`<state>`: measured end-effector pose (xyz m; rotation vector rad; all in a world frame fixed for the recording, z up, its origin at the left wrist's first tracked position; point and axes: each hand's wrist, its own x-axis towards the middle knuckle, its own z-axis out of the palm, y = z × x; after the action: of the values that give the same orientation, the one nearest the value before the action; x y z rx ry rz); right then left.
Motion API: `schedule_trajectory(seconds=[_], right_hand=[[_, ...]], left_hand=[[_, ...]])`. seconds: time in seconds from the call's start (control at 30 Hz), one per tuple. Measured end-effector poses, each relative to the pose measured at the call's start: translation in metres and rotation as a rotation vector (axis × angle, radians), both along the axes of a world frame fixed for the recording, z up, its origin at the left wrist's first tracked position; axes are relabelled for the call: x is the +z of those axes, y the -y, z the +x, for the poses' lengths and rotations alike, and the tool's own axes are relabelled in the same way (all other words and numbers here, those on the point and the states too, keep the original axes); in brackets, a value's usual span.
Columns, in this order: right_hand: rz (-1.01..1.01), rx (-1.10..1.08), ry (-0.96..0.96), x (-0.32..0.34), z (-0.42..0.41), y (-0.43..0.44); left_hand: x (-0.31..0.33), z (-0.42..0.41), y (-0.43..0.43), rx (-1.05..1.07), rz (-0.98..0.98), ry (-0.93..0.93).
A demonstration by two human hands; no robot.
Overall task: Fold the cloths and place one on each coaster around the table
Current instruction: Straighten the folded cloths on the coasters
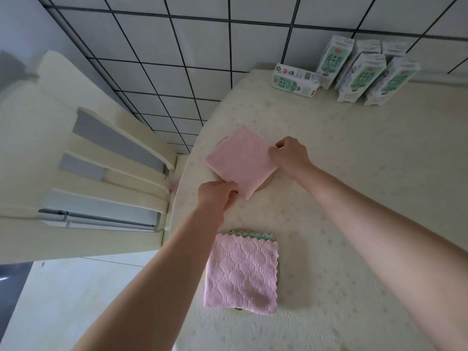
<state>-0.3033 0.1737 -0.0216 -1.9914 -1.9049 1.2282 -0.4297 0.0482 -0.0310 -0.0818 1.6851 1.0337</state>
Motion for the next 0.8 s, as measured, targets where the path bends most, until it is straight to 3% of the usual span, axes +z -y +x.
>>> schedule_trajectory(seconds=[0.17,0.33,0.57,0.67,0.8], right_hand=[[-0.165,-0.084,-0.077,0.004,-0.007,-0.011],[-0.167,-0.050,-0.220,0.002,-0.005,-0.015],[-0.263,-0.237,-0.455,0.001,0.018,0.012],[-0.285,-0.323,-0.506,-0.010,0.020,0.029],[-0.228,-0.396,-0.505,-0.025,0.012,0.046]], left_hand=[[0.004,0.001,-0.005,0.005,-0.033,0.179],[0.011,-0.002,-0.014,0.054,0.037,0.280],[0.011,-0.023,-0.030,-0.207,0.138,-0.006],[0.007,-0.040,-0.041,-0.301,0.113,-0.180],[0.002,-0.053,-0.049,-0.348,0.086,-0.253]])
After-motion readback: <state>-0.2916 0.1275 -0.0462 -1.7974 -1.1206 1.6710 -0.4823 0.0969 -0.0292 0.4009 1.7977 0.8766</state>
